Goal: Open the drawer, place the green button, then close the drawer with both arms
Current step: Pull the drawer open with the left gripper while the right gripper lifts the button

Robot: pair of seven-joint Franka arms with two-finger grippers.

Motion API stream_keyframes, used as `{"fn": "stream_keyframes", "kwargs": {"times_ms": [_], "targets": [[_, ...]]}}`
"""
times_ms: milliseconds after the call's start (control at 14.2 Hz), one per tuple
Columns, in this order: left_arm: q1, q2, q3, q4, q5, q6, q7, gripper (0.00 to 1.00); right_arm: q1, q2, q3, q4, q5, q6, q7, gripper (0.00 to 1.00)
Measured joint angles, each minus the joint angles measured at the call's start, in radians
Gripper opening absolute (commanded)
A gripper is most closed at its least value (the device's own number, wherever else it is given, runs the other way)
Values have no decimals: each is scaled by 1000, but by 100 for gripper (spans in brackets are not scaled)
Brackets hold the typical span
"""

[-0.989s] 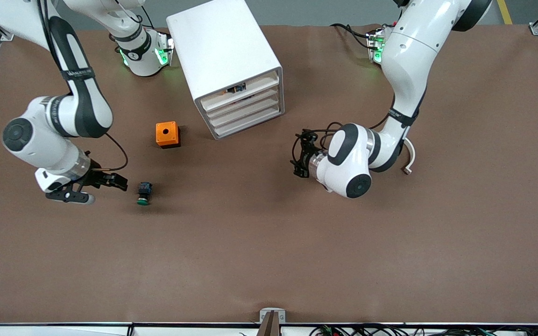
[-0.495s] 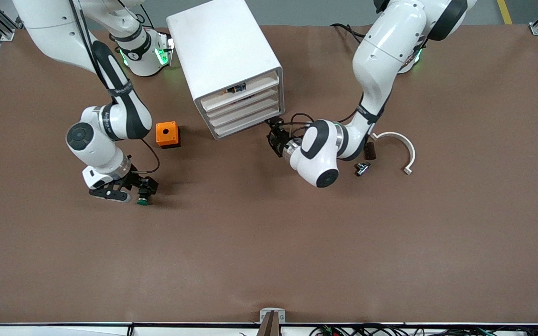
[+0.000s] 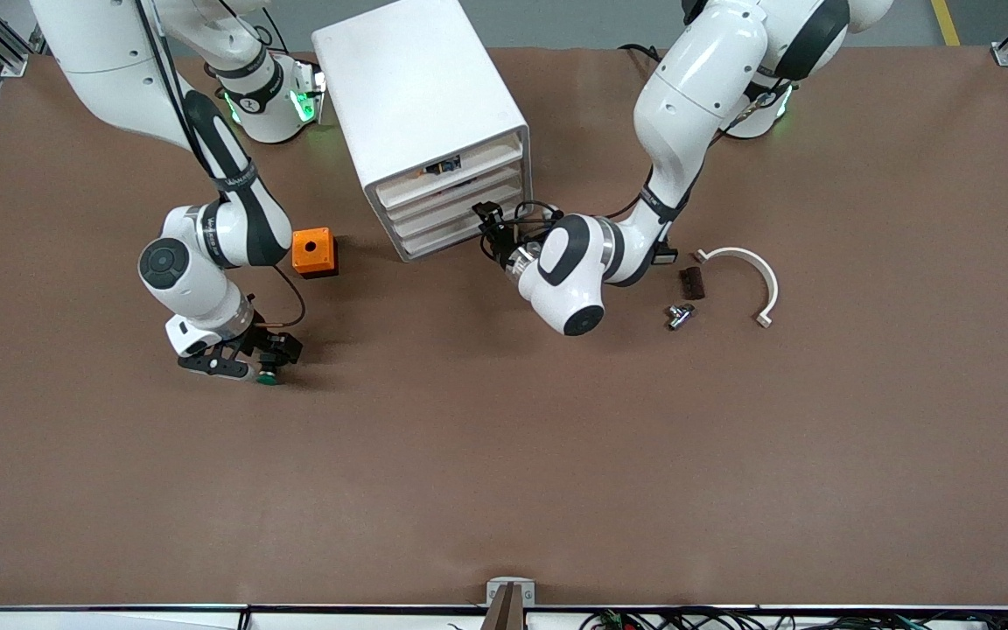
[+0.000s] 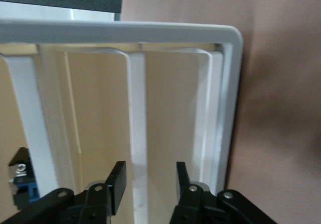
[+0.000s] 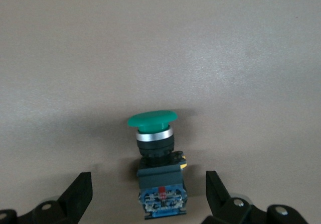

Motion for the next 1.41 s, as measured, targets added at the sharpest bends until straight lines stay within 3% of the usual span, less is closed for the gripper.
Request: {"fn": "stream_keyframes", "kwargs": {"times_ms": [212,283,353,495,565,636,777,918,1201,1342,1413], "targets": [[-1,0,-2,0,-4,-9,-7,45,0,7,-2,0,0,0,0,20],[-1,0,-2,0,-4,-11,-7,38,0,10,-2,0,0,0,0,0],[-5,0,-3,0,-4,-13,-7,29,0,14,-2,0,0,0,0,0],[-17,4,-3,-1,-4,-13,-7,25,0,18,-2,0,0,0,0,0],[-24,8,-3,-1,-4,-13,-7,8,0,18,-2,0,0,0,0,0],[-32,12,-3,-1,-4,-13,-7,0,0,18,-2,1,0,-3,0,0],[-38,14,-3,2,-9,-20,-7,0,0,6,-3,16,0,-53,2,0],[-31,14,1,9,-8,-27,-7,0,0,-48,-3,76,0,-242,52,0],[31,15,13,35,4,-27,2,0,33,-201,9,283,0,-692,340,0],[86,17,16,62,15,-27,37,0,99,-231,13,362,1,-796,513,0],[114,19,17,70,22,-28,62,6,137,-232,15,389,1,-815,598,0]]}}
